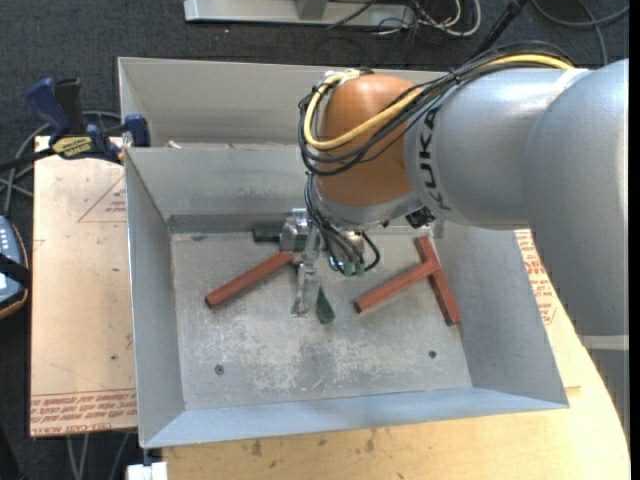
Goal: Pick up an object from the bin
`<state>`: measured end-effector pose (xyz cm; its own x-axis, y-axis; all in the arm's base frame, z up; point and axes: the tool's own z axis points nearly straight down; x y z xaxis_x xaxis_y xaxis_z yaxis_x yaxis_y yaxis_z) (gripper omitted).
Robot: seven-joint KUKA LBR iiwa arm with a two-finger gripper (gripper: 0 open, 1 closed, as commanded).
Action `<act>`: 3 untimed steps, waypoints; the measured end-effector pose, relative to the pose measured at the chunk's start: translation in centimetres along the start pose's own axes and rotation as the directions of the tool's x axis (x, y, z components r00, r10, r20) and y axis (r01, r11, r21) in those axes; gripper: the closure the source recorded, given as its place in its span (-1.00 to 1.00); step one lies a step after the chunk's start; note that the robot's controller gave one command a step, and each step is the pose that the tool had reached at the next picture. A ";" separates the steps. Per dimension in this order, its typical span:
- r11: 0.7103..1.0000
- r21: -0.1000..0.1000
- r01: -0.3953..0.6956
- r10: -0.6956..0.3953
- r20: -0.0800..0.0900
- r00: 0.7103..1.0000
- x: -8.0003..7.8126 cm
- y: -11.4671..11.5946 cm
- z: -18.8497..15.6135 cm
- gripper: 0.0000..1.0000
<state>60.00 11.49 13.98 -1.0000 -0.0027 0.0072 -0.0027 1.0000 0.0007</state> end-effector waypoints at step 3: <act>0.994 -0.002 0.107 -0.107 0.020 0.994 -3.6 6.6 -9.0 1.00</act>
Offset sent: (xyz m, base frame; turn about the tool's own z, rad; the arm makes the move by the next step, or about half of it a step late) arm 0.0318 0.0370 -0.0698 -0.0921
